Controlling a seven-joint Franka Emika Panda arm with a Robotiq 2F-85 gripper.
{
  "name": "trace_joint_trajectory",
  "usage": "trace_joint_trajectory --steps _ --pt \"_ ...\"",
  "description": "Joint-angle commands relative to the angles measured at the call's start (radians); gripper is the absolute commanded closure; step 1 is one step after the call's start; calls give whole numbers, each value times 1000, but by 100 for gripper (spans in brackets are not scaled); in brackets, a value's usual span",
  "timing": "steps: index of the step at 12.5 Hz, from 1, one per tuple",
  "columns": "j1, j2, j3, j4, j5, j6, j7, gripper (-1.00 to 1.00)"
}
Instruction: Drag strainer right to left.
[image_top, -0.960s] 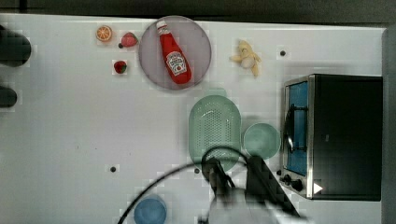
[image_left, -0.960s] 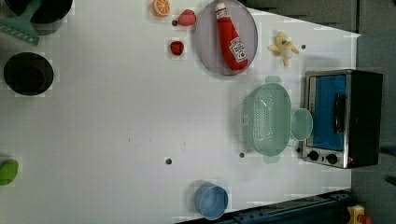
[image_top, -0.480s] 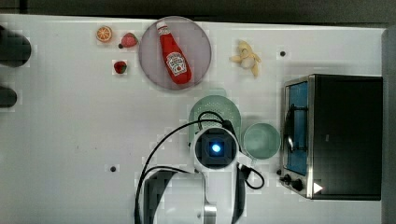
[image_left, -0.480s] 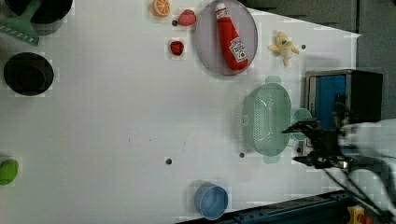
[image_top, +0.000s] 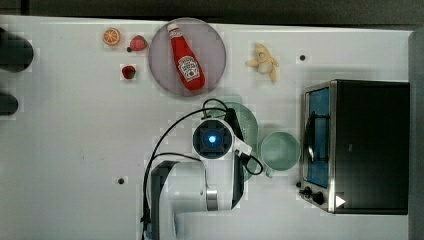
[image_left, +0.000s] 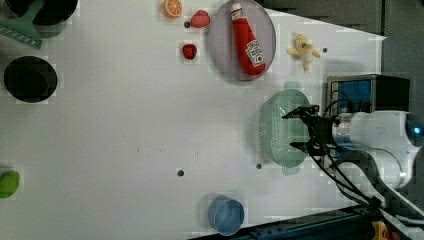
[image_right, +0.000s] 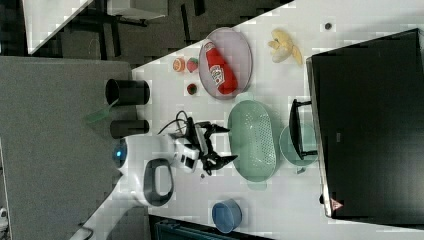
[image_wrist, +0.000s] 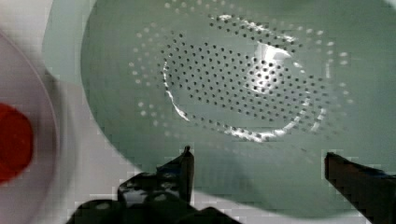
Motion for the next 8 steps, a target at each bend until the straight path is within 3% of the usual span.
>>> trace_joint_trajectory --steps 1,3,8 --pt "-8 98 -6 -16 5 125 187 -100" --pt "1 158 1 -16 5 189 280 -100" --pt "30 236 20 -15 5 281 293 -100"
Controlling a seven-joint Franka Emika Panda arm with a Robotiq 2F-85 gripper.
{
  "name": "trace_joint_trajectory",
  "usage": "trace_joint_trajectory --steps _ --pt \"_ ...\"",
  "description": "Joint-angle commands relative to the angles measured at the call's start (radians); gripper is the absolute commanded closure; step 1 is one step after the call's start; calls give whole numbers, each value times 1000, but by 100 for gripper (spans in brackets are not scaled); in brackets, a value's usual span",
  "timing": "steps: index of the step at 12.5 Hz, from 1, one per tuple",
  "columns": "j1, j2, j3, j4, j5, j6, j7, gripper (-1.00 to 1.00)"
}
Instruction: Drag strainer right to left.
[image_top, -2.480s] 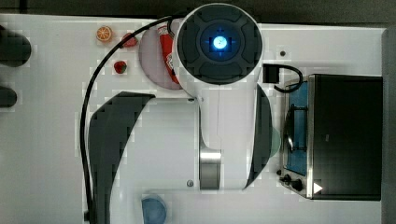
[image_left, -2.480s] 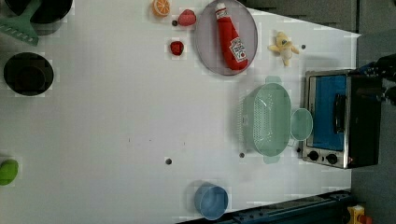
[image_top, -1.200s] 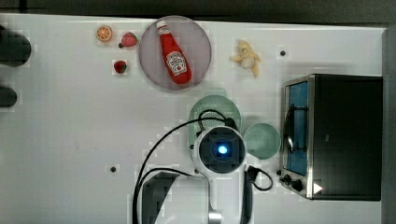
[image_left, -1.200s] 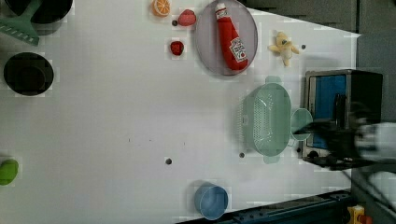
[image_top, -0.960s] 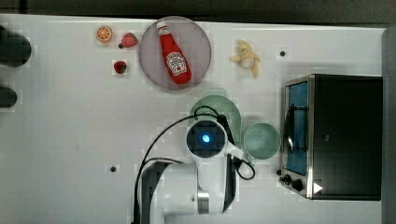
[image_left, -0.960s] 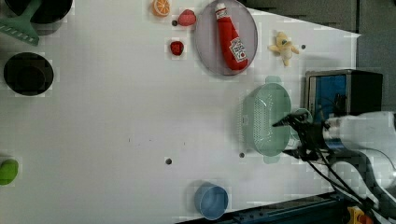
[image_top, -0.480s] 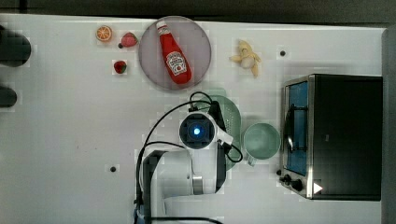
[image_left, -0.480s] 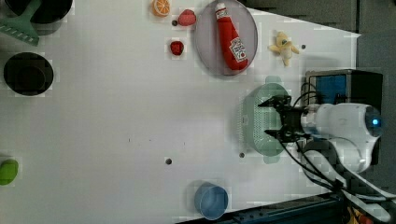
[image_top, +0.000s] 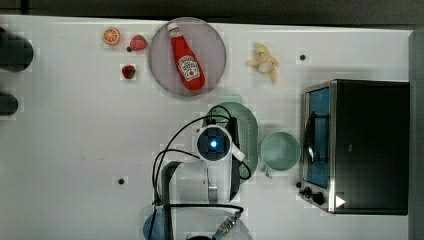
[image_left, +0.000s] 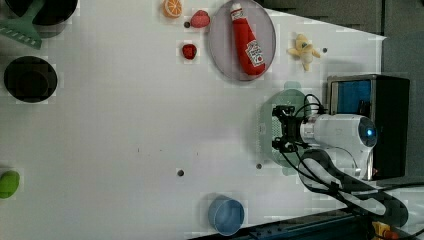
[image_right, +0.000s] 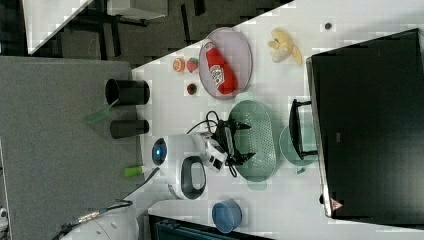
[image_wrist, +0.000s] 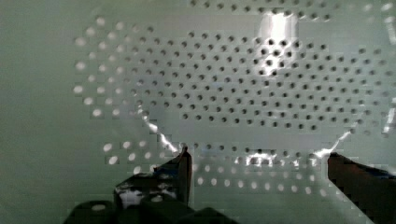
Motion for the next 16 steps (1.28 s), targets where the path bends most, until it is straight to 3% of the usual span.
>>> trace_joint_trajectory --steps 1,8,16 --pt "51 -16 13 -5 7 -5 98 -100" --pt "138 14 25 38 12 -7 183 -100" --pt "284 42 40 86 13 -11 384 -100"
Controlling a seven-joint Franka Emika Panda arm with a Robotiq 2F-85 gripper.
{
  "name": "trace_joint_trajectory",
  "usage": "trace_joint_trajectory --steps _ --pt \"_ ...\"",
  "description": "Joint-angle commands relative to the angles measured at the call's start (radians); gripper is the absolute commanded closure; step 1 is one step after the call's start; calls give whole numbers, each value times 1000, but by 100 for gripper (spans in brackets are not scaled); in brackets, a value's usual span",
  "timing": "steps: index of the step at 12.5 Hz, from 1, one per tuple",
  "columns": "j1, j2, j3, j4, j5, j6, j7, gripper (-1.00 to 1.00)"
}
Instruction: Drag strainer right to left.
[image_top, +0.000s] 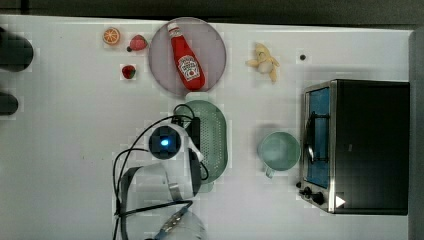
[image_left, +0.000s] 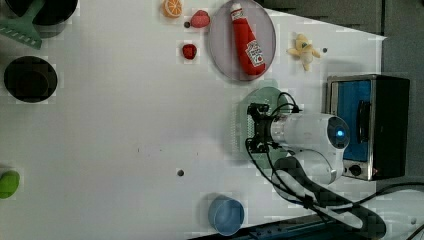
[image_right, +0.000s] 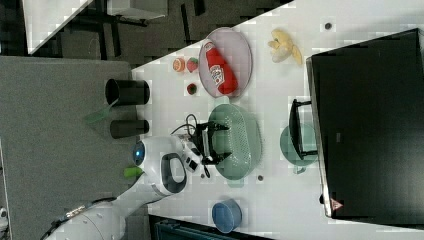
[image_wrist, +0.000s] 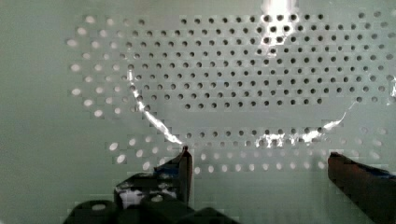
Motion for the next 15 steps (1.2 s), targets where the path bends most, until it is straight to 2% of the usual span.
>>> trace_joint_trajectory --steps 1,5,11,15 --pt "110 16 4 36 9 0 100 -100" --pt "169 47 5 86 57 -19 102 -100" --pt "266 117 13 244 174 -147 103 -100" --pt "329 171 13 336 235 -173 104 -100"
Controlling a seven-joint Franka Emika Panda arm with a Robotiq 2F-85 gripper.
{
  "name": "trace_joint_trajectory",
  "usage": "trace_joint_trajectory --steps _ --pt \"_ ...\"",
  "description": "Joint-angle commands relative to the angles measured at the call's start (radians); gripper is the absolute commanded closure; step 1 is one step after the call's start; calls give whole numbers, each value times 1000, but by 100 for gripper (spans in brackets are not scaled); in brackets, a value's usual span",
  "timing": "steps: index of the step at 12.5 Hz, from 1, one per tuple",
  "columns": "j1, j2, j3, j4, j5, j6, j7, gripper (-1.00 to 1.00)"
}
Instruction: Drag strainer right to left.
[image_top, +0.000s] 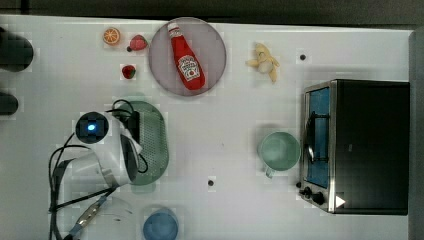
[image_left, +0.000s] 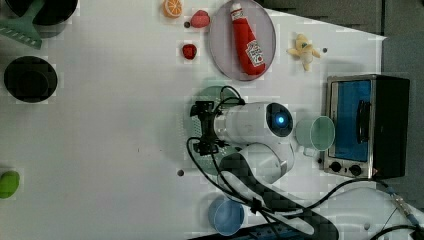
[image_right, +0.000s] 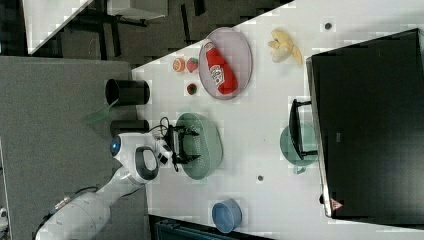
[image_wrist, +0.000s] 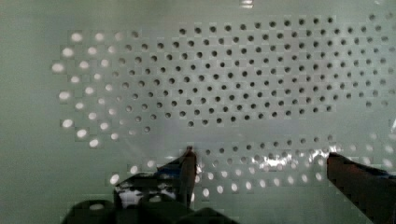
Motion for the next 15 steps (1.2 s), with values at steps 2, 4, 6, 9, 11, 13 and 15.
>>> trace_joint_trajectory --steps 2,4,6,9,11,13,15 --pt "74 28 -9 81 49 -14 41 -100" --pt "94 43 -9 108 84 -14 44 -100" --pt "116 58 -9 132 106 -15 87 -100" --pt "150 80 -9 168 106 -14 165 -100" --pt "167 97 -10 194 106 -14 165 -100" --pt "182 116 -10 223 106 -14 166 -100" --pt "199 132 -10 247 106 -13 169 -100"
